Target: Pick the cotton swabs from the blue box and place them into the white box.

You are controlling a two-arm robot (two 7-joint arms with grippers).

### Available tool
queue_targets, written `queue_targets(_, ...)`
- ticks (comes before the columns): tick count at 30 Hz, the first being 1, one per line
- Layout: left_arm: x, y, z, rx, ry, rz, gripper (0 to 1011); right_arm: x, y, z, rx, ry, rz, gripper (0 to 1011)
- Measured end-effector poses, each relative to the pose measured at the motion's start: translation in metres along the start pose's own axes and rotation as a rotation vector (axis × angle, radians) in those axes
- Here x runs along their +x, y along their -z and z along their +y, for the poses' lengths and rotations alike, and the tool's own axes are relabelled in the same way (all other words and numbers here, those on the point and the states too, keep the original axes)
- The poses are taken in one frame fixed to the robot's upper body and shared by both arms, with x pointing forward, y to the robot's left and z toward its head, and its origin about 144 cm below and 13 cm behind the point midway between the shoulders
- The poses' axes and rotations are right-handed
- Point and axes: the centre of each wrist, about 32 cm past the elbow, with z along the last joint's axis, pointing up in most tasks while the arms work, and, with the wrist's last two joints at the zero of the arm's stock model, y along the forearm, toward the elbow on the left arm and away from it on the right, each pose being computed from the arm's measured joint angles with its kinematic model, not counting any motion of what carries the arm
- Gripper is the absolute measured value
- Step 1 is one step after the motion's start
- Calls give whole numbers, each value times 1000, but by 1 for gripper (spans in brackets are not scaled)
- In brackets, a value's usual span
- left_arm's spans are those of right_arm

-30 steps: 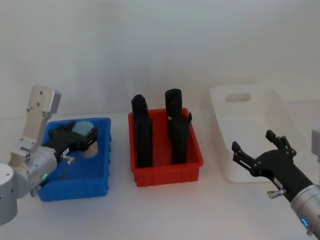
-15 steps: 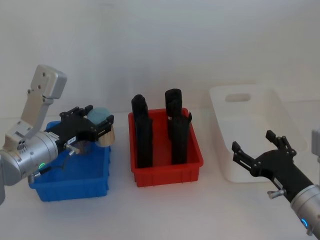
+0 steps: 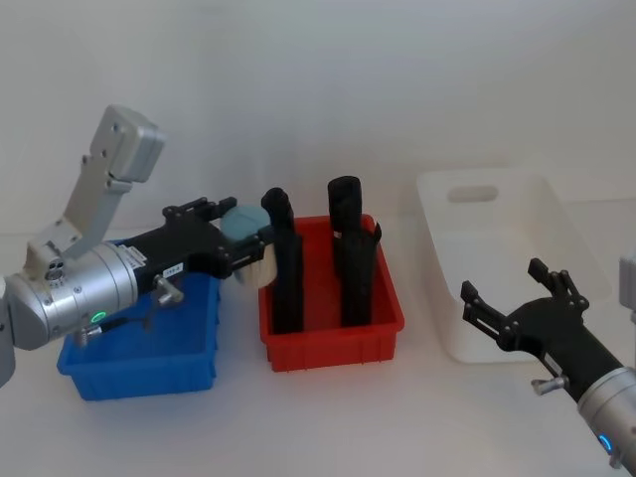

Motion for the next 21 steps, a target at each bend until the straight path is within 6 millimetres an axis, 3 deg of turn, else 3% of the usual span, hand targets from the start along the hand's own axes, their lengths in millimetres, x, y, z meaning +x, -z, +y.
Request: queue_targets(21, -12, -22, -21, -33, 240, -55, 669, 0, 0, 0, 1, -6, -2, 1002)
